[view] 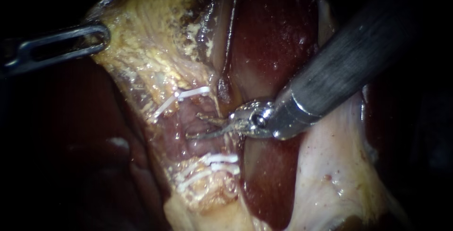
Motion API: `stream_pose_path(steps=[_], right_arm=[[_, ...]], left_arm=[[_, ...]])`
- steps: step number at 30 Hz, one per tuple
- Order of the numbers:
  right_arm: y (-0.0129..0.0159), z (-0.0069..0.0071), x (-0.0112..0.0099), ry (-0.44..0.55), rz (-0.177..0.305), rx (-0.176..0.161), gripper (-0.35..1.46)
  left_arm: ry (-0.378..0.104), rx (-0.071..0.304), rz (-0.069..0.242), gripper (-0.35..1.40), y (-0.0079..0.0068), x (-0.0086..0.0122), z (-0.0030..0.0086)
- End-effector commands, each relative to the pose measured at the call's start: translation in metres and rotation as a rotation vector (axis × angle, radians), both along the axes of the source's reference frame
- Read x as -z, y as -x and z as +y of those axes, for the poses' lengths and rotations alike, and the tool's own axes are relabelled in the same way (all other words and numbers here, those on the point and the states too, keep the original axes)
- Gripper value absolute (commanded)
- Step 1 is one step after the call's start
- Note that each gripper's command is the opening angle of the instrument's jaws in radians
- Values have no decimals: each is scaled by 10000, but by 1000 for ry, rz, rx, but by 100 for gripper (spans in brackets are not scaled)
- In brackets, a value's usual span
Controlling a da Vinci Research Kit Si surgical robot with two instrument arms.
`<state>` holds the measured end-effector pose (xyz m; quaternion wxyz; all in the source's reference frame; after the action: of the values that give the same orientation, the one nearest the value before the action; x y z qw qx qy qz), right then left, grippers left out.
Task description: Go back from the cut right tube
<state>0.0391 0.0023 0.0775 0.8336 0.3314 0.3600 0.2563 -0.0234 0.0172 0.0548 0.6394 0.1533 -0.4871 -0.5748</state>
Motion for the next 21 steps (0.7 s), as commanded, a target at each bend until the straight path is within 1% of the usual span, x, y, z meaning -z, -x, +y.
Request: stream_pose_path(steps=[1, 2, 3, 5, 6, 8, 10, 12, 14, 16, 19, 20, 21], right_arm=[[1, -1, 3, 35, 30, 18, 108], [3, -3, 6, 77, 69, 37, 116], [3, -5, 9, 114, 106, 50, 119], [3, -10, 16, 210, 183, 89, 128], [3, -12, 19, 254, 214, 108, 131], [3, -16, 24, 303, 255, 125, 136], [6, -21, 31, 358, 295, 151, 140], [13, -24, 36, 380, 318, 165, 141], [23, -25, 41, 400, 325, 168, 141], [39, -22, 46, 412, 321, 167, 143], [65, -12, 55, 436, 313, 161, 143], [72, -8, 57, 440, 309, 153, 143], [82, -2, 62, 453, 306, 150, 143]], left_arm=[[0, 0, 1, -35, 0, 0, 0], [0, 1, 1, -35, -1, 0, 0], [0, 1, 1, -35, -1, 0, 0], [0, 1, 1, -35, -1, 0, 0], [0, 1, 1, -35, -1, 0, 0], [0, 1, 1, -35, -1, 0, 0], [0, 1, 1, -35, -1, 0, 0], [0, 1, 1, -35, 0, 0, 0], [0, 1, 1, -35, -1, 0, -1], [0, 1, 2, -35, 0, -1, -1], [1, 1, 2, -35, 0, -1, -1], [1, 2, 2, -35, 0, -1, -1], [1, 2, 2, -35, 0, -1, -1]])
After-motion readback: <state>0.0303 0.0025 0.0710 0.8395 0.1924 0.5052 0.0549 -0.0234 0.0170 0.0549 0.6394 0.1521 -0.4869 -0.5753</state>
